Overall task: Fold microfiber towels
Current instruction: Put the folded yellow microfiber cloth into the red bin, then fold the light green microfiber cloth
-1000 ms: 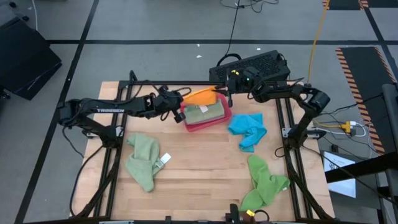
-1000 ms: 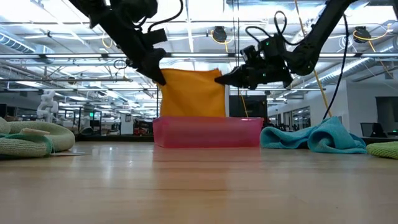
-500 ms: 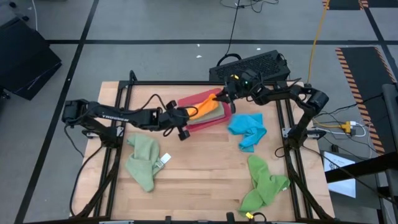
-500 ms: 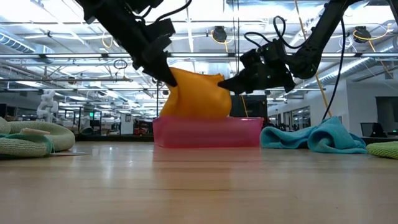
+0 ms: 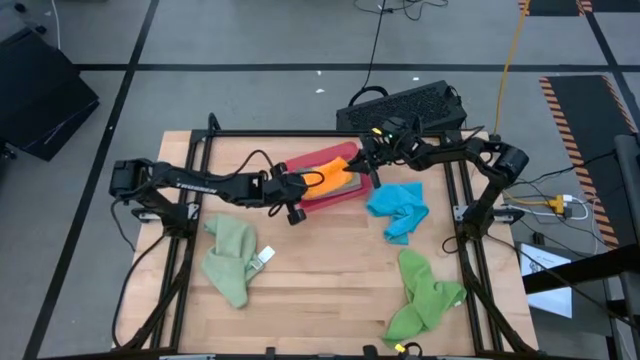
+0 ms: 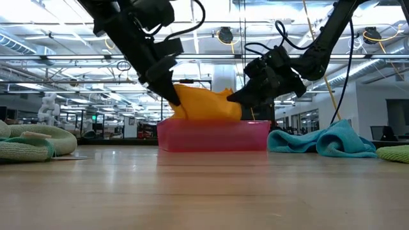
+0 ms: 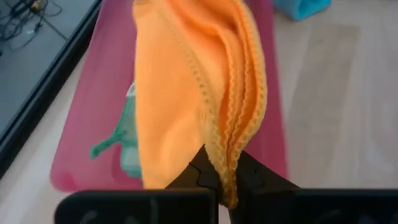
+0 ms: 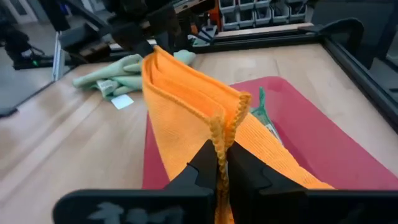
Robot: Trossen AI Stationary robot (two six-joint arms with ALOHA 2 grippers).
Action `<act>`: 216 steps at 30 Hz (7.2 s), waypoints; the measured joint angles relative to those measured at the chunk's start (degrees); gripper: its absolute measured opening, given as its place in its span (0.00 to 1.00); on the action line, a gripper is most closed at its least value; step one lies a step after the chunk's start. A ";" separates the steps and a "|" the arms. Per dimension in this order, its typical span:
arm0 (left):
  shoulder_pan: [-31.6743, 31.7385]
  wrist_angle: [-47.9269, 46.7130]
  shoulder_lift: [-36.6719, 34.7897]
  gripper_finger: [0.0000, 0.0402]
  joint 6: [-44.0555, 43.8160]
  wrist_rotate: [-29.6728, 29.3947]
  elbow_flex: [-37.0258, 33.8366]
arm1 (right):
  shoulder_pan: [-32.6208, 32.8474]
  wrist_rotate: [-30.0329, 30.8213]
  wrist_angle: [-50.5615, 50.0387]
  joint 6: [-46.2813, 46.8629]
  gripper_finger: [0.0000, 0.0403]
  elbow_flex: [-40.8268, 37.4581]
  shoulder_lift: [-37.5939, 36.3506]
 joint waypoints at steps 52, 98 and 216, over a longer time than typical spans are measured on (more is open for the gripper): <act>11.99 -4.86 -9.04 0.12 5.82 9.81 -0.07 | 0.07 11.82 -8.51 5.34 0.11 0.61 -0.50; 5.56 15.45 2.01 0.12 10.54 5.16 0.02 | 6.64 16.33 -2.60 0.53 0.03 5.00 6.31; -47.59 -3.10 0.12 0.02 -50.20 -26.37 -3.73 | 62.70 61.29 -5.75 16.64 0.00 -21.73 -26.67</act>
